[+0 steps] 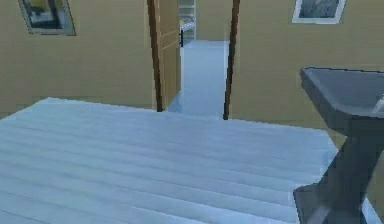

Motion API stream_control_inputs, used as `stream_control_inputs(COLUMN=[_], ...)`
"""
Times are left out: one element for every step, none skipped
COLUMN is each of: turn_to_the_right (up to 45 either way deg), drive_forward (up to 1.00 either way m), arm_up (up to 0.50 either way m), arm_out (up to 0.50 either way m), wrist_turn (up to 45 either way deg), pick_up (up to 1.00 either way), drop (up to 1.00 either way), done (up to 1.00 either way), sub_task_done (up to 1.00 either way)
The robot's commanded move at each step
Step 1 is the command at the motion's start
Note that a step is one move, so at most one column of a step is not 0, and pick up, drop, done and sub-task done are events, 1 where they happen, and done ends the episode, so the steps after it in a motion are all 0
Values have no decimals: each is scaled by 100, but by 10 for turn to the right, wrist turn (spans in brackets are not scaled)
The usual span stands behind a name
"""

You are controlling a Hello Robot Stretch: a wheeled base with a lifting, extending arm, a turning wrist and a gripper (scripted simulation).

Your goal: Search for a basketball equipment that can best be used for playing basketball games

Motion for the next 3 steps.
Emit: stream_control_inputs(turn_to_the_right=[-30,0,0], drive_forward=[0,60,100], arm_up=[0,0,0], arm_out=[0,0,0], wrist_turn=[0,0,0], pick_up=[0,0,0], drop=[0,0,0], done=[0,0,0], sub_task_done=[0,0,0])
